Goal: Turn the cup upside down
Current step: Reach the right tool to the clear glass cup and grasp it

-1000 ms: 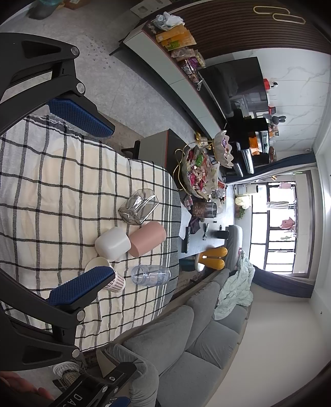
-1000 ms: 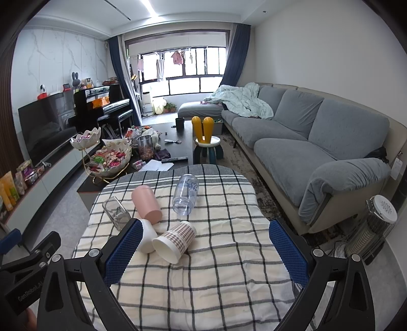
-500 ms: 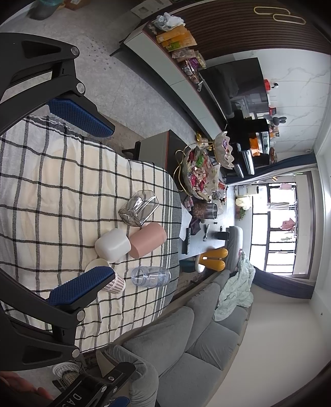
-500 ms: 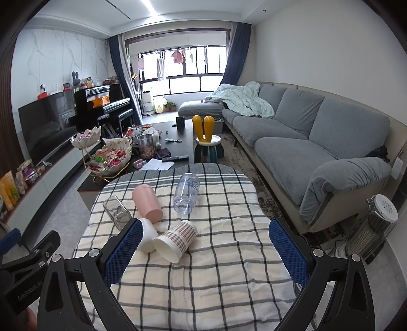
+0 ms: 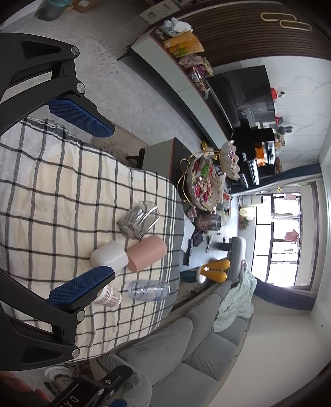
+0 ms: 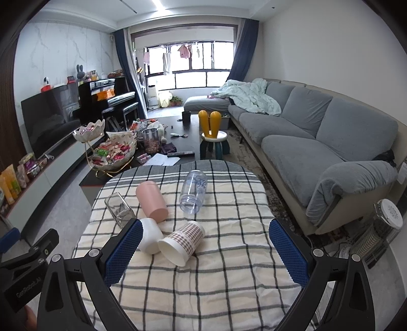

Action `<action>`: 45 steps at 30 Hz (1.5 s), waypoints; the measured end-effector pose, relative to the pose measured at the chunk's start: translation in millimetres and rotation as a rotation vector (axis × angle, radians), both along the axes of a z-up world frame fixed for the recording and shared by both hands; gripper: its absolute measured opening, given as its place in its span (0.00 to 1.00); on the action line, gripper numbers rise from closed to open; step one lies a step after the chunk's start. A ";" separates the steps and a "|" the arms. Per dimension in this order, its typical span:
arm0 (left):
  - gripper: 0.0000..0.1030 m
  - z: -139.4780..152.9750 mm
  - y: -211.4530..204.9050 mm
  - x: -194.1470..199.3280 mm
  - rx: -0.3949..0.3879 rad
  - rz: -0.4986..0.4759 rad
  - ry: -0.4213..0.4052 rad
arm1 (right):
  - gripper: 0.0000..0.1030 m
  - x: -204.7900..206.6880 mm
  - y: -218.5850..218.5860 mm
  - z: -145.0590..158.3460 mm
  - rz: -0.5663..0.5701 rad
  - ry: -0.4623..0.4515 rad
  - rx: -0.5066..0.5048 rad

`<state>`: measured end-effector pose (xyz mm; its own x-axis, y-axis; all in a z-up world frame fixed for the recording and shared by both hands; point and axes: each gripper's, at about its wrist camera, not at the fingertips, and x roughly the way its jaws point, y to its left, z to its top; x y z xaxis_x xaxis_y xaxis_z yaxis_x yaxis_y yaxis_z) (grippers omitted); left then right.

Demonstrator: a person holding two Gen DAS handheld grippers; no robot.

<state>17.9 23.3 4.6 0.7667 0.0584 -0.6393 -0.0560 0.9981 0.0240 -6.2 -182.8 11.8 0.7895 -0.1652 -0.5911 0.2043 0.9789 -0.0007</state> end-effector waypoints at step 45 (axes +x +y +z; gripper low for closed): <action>1.00 -125.5 97.2 155.4 -0.033 0.249 0.221 | 0.82 274.0 165.1 -156.1 0.556 0.537 -0.103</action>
